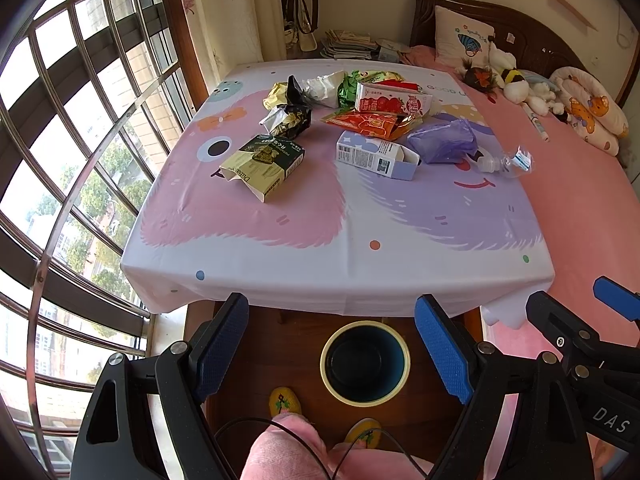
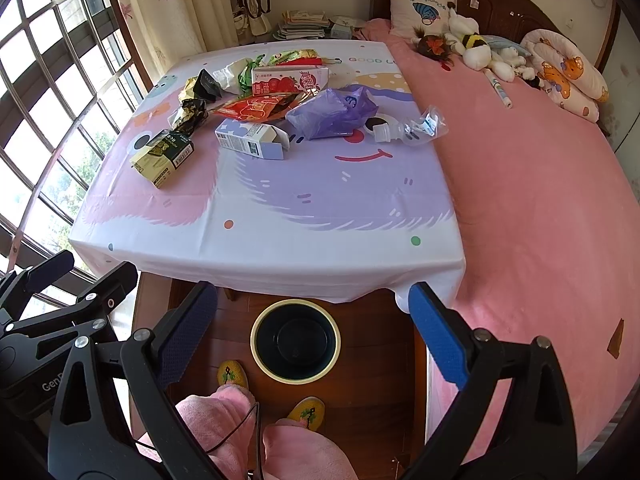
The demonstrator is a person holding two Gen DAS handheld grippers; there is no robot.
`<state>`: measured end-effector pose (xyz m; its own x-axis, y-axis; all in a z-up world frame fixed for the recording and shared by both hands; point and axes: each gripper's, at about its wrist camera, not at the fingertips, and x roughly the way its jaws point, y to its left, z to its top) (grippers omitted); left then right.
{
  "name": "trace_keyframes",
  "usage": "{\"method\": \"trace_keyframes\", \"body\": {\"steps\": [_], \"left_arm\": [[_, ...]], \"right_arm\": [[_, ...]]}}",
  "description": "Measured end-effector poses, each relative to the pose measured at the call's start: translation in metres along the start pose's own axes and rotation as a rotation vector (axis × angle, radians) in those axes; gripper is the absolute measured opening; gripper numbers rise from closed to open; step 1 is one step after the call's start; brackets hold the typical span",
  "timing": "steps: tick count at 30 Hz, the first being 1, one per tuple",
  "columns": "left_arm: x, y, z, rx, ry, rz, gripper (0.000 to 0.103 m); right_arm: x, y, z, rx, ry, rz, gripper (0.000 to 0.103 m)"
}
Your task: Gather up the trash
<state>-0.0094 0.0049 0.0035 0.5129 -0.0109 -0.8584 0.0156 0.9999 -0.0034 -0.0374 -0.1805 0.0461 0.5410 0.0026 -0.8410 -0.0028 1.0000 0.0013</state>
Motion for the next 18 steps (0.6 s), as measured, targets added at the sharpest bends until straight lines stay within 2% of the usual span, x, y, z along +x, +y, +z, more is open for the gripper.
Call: {"method": "trace_keyframes", "body": {"steps": [18], "left_arm": [[0.0003,0.0008,0.0008,0.002,0.001,-0.001,0.087]], "right_arm": [[0.001,-0.0017,0.0029,0.001,0.002,0.004,0.096]]}}
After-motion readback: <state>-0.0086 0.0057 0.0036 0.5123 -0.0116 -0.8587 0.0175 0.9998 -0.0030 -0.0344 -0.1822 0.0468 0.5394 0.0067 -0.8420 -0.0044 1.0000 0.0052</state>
